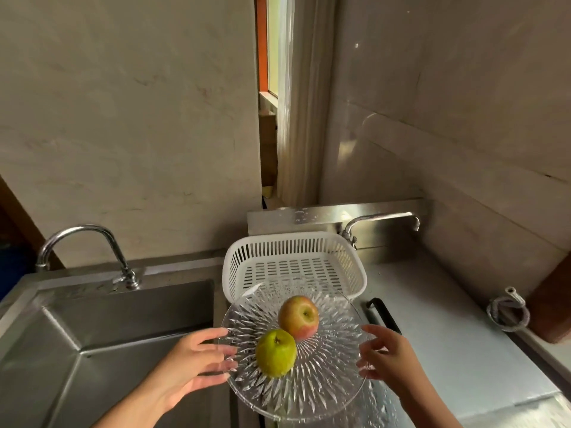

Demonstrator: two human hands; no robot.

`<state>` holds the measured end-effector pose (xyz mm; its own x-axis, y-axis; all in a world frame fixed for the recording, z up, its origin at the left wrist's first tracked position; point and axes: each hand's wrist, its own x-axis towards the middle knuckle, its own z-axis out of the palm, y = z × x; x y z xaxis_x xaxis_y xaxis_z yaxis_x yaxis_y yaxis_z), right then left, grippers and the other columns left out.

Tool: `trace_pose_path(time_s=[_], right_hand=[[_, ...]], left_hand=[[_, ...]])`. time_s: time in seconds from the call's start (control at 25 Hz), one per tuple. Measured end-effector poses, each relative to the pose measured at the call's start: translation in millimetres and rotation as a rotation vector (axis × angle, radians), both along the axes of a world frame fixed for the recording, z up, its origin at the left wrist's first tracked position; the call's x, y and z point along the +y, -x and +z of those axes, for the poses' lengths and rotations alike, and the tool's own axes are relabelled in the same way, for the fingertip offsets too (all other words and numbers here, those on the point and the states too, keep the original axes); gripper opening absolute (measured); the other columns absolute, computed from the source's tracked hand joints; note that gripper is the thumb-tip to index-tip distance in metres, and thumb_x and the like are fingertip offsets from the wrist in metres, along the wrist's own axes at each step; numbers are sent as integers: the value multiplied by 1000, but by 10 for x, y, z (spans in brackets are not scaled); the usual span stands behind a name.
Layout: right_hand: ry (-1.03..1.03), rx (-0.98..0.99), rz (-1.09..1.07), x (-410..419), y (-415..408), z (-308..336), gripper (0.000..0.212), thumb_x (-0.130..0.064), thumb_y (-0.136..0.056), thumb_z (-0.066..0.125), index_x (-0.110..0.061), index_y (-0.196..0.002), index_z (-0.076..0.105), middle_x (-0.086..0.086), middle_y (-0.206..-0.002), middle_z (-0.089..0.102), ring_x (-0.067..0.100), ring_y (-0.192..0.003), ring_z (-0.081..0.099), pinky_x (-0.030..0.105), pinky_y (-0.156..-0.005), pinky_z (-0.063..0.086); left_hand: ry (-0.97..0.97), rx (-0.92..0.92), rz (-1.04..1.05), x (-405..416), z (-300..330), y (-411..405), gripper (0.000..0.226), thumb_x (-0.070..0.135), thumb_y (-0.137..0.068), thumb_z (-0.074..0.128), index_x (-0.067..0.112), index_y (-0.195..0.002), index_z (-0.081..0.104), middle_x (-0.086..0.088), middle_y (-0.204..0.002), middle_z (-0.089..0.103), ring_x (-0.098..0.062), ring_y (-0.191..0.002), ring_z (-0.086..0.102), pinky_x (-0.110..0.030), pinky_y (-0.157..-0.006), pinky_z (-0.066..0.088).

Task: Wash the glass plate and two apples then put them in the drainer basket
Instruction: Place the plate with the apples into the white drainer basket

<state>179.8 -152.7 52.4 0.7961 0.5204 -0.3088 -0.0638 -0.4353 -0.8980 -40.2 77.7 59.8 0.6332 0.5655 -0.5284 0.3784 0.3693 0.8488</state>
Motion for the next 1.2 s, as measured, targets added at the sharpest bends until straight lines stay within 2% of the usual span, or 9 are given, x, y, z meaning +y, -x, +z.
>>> trace_pose_path(time_s=[0.2, 0.32, 0.52, 0.64, 0.72, 0.84, 1.0, 1.12, 1.2], right_hand=[[-33, -22, 13, 457, -467, 171, 42, 12, -83, 49, 1, -123, 54, 14, -74, 62, 23, -55, 62, 26, -45, 55], [-52, -31, -2, 754, -751, 160, 42, 13, -82, 48, 3, -122, 54, 13, -68, 60, 23, -53, 61, 29, -45, 54], [-5, -16, -15, 1134, -1138, -19, 45, 12, -81, 48, 2, -124, 54, 12, -62, 61, 22, -49, 61, 28, -44, 56], [25, 35, -43, 1338, -1328, -147, 47, 14, -80, 49, 1, -125, 53, 12, -64, 61, 18, -46, 60, 25, -40, 53], [41, 47, -49, 1432, -1395, -226, 50, 14, -80, 50, -1, -127, 52, 13, -67, 63, 20, -49, 61, 26, -42, 53], [72, 40, -59, 1517, -1452, -325, 51, 13, -79, 49, -4, -127, 53, 13, -69, 66, 21, -52, 64, 36, -55, 60], [90, 31, -69, 1565, -1491, -409, 48, 13, -82, 47, -4, -126, 53, 14, -68, 65, 23, -53, 62, 45, -67, 60], [109, 26, -75, 1566, -1506, -435, 48, 12, -84, 46, -5, -128, 52, 15, -67, 63, 23, -52, 61, 42, -65, 60], [119, 12, -77, 1560, -1533, -440, 48, 12, -84, 45, -5, -128, 52, 15, -66, 63, 21, -50, 60, 35, -57, 60]], left_hand=[[-48, 16, 35, 356, 214, -411, 43, -8, -82, 58, 9, -121, 54, -18, -101, 71, -26, -74, 71, -31, -56, 57], [-75, 23, 50, 591, 283, -732, 47, -11, -81, 57, 5, -125, 52, -18, -98, 71, -25, -71, 68, -31, -56, 56], [-102, 69, 69, 852, 175, -1156, 53, -13, -83, 53, 4, -132, 45, -18, -97, 68, -25, -72, 65, -31, -55, 55], [-76, 100, 87, 1004, 85, -1367, 53, -14, -83, 52, 4, -132, 46, -16, -91, 67, -25, -72, 63, -33, -62, 55], [-58, 122, 99, 1072, 22, -1451, 53, -15, -83, 52, 5, -132, 47, -16, -91, 66, -25, -73, 62, -35, -67, 53], [-55, 154, 109, 1122, -71, -1498, 54, -16, -82, 52, 6, -132, 47, -15, -90, 66, -24, -73, 63, -32, -63, 55], [-37, 167, 129, 1151, -174, -1537, 52, -15, -82, 52, 4, -130, 48, -15, -88, 66, -26, -75, 65, -34, -64, 54], [-27, 169, 138, 1163, -238, -1587, 49, -15, -83, 52, 5, -127, 50, -14, -86, 67, -26, -75, 66, -35, -64, 55], [-24, 165, 140, 1163, -266, -1611, 49, -15, -83, 52, 5, -128, 50, -14, -87, 67, -27, -77, 66, -36, -67, 55]])
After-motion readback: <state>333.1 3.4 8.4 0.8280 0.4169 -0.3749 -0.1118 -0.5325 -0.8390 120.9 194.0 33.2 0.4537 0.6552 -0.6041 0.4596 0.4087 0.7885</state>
